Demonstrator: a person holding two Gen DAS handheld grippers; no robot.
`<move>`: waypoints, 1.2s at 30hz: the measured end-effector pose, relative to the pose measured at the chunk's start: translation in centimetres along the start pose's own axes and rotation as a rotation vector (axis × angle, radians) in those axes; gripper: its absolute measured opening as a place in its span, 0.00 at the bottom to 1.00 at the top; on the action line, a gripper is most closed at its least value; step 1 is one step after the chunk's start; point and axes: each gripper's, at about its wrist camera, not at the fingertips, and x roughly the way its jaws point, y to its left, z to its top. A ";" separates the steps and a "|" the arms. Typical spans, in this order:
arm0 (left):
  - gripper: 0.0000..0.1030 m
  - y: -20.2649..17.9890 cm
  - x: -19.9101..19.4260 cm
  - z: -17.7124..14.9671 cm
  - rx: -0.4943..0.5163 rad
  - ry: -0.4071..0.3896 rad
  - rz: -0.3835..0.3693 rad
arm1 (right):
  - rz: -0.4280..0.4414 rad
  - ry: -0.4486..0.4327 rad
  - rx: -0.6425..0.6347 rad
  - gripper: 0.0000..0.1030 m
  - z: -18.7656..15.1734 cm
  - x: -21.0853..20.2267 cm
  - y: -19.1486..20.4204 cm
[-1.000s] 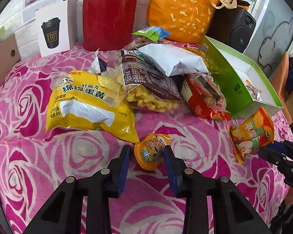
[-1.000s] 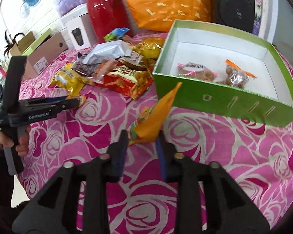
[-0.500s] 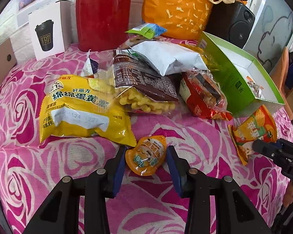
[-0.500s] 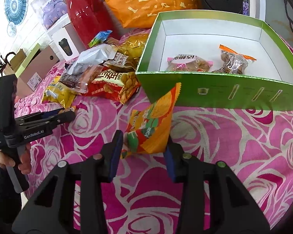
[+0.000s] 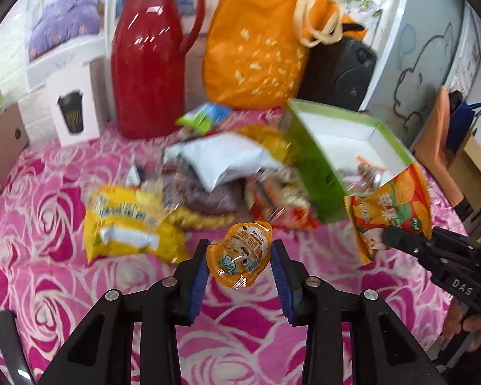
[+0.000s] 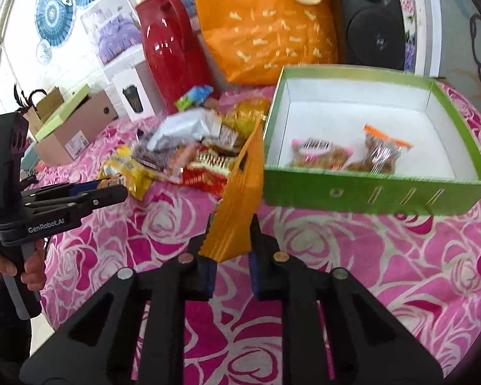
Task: Organize snacks
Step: 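Lower both snacks into the green box and open both tools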
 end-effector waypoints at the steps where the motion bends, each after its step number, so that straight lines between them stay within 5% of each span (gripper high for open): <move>1: 0.37 -0.7 -0.4 0.7 0.010 -0.018 -0.007 | -0.013 -0.018 0.000 0.17 0.3 -0.5 -0.3; 7: 0.37 -5.2 0.0 5.0 0.085 -0.075 -0.051 | -0.136 -0.107 0.037 0.17 2.3 -3.2 -3.8; 18: 0.37 -11.8 6.7 10.3 0.139 -0.016 -0.127 | -0.360 -0.121 0.145 0.17 3.8 -3.8 -13.0; 27: 0.38 -14.0 11.4 11.5 0.169 0.025 -0.098 | -0.348 -0.079 0.138 0.20 4.1 -0.5 -15.5; 28: 0.44 -14.0 11.5 11.6 0.170 0.012 -0.089 | -0.343 -0.080 0.129 0.23 4.1 -0.2 -15.5; 29: 0.54 -13.9 11.5 11.5 0.167 -0.001 -0.075 | -0.348 -0.080 0.117 0.37 4.1 0.1 -15.5; 30: 0.84 -13.8 11.5 11.4 0.158 -0.008 -0.052 | -0.364 -0.077 0.098 0.68 4.1 0.4 -15.4; 31: 0.98 -13.7 11.5 11.4 0.142 -0.021 -0.013 | -0.388 -0.081 0.081 0.83 4.1 0.5 -15.3; 32: 0.99 -13.6 11.1 11.2 0.131 -0.056 0.022 | -0.402 -0.092 0.067 0.96 4.1 0.5 -15.2; 36: 0.99 -13.4 11.3 11.2 0.154 -0.058 0.068 | -0.425 -0.109 0.028 0.96 4.3 0.4 -14.9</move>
